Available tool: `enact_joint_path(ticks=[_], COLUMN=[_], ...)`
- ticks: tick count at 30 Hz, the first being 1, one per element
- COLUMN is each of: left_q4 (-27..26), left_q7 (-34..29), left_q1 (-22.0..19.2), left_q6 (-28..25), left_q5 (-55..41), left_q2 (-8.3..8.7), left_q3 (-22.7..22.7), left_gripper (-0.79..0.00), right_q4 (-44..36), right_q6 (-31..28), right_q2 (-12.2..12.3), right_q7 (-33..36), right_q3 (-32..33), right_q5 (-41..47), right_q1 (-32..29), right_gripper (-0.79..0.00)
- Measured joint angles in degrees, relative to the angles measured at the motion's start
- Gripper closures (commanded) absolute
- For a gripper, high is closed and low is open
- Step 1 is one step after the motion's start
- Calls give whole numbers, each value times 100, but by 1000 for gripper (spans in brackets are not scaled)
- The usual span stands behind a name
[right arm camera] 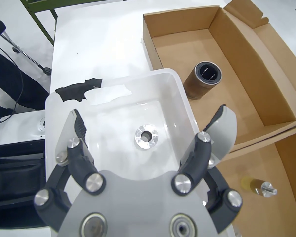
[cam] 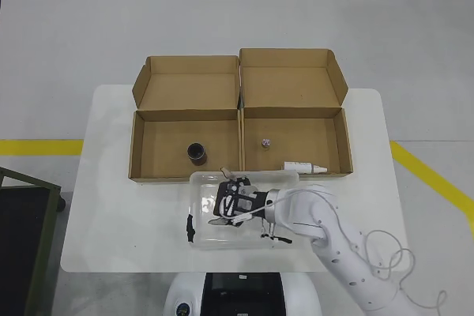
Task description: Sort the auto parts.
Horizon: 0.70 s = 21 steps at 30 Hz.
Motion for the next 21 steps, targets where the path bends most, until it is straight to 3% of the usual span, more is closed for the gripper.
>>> enact_joint_path(ticks=[3,4,6,7,9,10,15,21], left_q4=[0,0,0,0,0,0,0,0], left_q7=[0,0,0,0,0,0,0,0], left_q1=[0,0,0,0,0,0,0,0], left_q6=[0,0,0,0,0,0,0,0], left_q5=[0,0,0,0,0,0,0,0], left_q2=[0,0,0,0,0,0,0,0], left_q3=[0,0,0,0,0,0,0,0], left_gripper=[-785,-785,-785,-785,-785,-785,-785,-785], right_q4=[108,145,220,247,299,314,404,561], right_q6=[29,49,87,99,115,111,164,264], right_q2=[8,10,17,19,27,31,37,34], right_q7=[-78,-92,-92,-88,-59,-28,-7,-20], right_q3=[-38,-42,-53,-60,-82,-101,-189,-264], right_q5=[-140,-165,-241,-271,-359,-411,-525,-607], right_q1=[15,22,41,46,56,59,59,118], right_gripper=[-751,-640,-557,-563,-668,-683,-671,-570])
